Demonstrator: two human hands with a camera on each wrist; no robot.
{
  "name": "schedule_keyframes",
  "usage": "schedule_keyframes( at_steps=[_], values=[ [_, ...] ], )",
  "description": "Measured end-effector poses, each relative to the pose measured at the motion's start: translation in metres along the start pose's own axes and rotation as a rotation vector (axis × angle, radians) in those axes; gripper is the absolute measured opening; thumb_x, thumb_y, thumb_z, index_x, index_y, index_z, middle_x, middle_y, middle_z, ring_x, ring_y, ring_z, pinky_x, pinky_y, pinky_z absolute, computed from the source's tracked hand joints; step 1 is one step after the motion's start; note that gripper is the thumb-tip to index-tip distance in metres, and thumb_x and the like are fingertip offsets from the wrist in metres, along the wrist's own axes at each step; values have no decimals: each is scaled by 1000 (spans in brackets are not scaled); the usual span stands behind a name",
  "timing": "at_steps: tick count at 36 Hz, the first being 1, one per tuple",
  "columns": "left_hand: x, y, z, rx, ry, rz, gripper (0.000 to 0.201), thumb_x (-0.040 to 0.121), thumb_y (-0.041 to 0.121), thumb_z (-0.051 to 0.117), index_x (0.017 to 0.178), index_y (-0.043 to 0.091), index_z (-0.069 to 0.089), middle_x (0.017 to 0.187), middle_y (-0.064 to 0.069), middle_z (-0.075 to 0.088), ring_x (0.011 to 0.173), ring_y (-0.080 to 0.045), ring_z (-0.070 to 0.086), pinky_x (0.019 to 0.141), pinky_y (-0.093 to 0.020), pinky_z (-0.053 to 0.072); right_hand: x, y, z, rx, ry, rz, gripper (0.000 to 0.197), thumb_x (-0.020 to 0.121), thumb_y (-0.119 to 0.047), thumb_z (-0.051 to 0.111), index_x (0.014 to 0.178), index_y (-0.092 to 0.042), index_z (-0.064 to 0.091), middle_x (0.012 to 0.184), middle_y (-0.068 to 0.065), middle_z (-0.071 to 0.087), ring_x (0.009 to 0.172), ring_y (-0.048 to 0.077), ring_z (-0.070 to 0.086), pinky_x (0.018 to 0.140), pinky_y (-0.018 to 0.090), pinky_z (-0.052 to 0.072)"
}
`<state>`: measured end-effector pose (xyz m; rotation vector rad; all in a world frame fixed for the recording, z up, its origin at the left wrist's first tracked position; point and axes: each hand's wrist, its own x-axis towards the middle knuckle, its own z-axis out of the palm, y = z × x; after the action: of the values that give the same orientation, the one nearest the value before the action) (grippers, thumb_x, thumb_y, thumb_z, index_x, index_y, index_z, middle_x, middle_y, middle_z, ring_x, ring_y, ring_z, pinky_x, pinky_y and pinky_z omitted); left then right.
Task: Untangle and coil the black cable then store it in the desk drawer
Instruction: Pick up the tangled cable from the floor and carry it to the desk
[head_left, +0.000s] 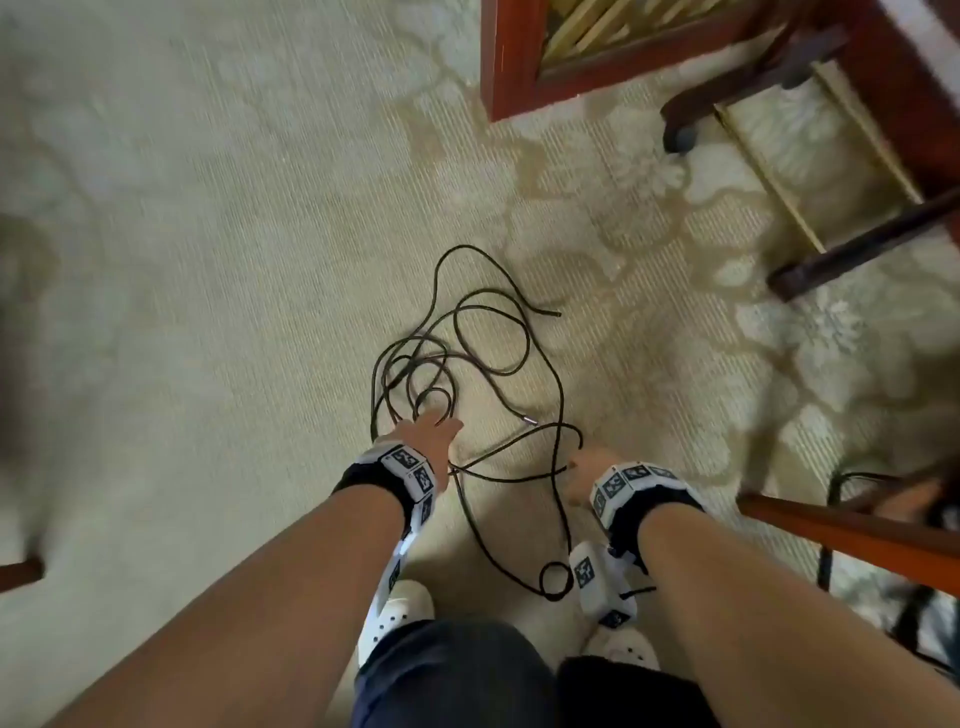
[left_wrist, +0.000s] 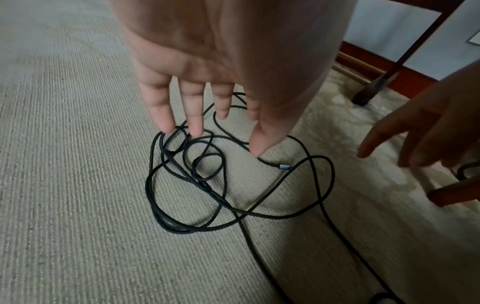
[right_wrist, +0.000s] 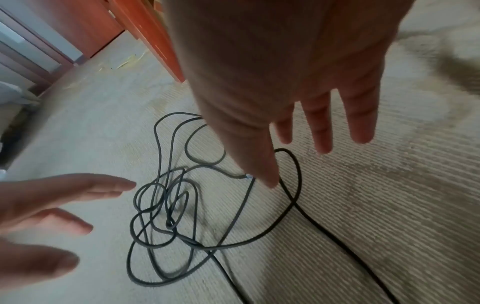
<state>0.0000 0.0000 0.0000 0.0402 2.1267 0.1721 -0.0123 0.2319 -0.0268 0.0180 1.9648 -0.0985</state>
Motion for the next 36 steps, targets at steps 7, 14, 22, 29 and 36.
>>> schedule_keyframes(
  at_steps=[7,14,22,29,36],
  values=[
    [47,0,17,34,-23,-55,82,83,16,61,149,36,16,160,-4,6,140,-34,24,105,-46,40,42,-9,-14,-92,60,-36,42,91,-26,49,134,-25,47,140,11,39,121,34,46,99,43,44],
    [87,-4,41,-20,-85,-317,93,83,14,60,147,47,1,154,-17,-30,142,-47,-11,107,-57,34,79,4,-6,-70,24,-25,48,90,-28,52,135,-43,43,158,6,10,141,39,12,115,44,23],
    [123,-24,41,-180,48,-468,112,74,67,62,149,36,-13,155,-18,-24,141,-52,3,112,-63,18,102,12,7,37,-15,-3,48,87,-27,55,131,-42,47,147,8,29,135,36,27,109,43,34],
    [134,-7,55,-453,-1,-405,98,58,66,75,141,38,32,153,-8,6,136,-47,24,106,-56,36,111,9,23,247,15,-110,56,85,-26,60,139,-29,43,146,5,31,128,25,42,100,30,40],
    [130,32,75,-662,-68,-185,102,61,44,84,146,34,28,151,-6,5,130,-33,39,99,-31,43,108,-20,18,302,-112,-211,53,91,-27,54,142,-23,40,154,8,23,139,30,26,112,36,27]
  ],
)
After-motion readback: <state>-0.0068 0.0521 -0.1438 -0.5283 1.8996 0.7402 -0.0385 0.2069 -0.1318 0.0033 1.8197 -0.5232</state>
